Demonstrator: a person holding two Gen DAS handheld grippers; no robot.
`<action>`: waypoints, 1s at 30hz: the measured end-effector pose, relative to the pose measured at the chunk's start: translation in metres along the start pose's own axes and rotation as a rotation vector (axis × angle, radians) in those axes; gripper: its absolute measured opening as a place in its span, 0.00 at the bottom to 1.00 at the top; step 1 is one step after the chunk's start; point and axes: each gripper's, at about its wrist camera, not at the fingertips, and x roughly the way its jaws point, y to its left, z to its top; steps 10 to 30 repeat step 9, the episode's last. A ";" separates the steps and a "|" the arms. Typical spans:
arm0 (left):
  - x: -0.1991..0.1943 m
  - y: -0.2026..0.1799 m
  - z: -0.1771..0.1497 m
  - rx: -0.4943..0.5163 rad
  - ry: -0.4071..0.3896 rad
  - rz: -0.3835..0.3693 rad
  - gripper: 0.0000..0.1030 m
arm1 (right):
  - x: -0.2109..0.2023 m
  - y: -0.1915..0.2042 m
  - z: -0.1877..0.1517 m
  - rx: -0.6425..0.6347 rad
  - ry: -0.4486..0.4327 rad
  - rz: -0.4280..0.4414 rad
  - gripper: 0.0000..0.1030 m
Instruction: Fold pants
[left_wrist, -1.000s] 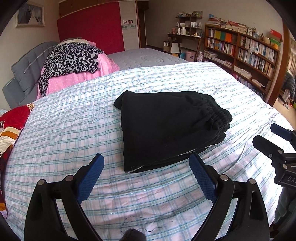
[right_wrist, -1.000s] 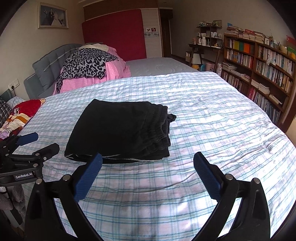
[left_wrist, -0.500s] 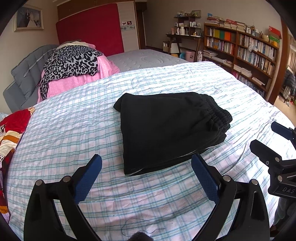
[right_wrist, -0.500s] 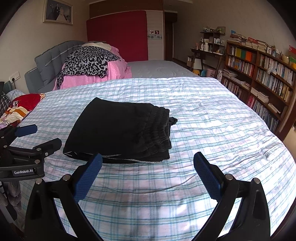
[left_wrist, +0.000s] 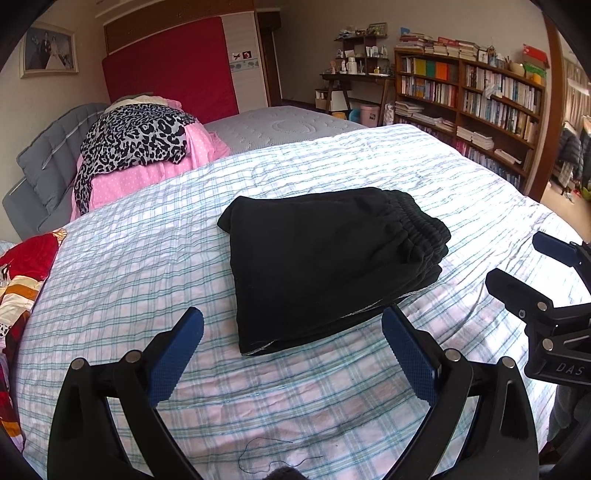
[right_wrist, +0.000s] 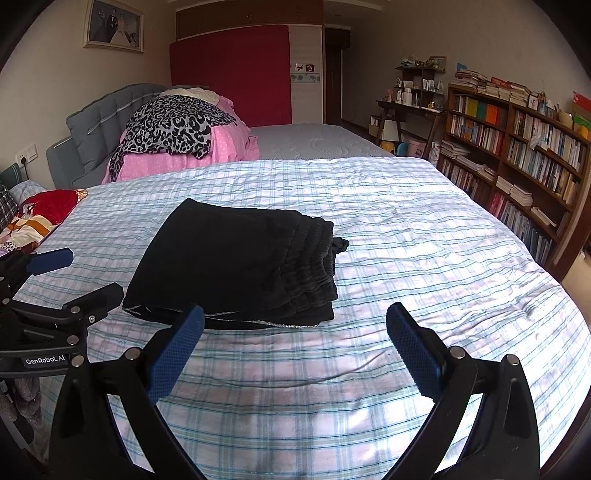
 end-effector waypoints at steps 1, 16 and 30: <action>0.000 0.000 0.000 0.001 0.004 0.000 0.93 | 0.000 0.000 0.000 0.001 0.000 0.000 0.97; 0.009 0.007 -0.002 -0.044 0.056 0.016 0.93 | 0.006 -0.006 -0.004 0.028 0.024 0.002 0.97; 0.009 0.007 -0.002 -0.044 0.056 0.016 0.93 | 0.006 -0.006 -0.004 0.028 0.024 0.002 0.97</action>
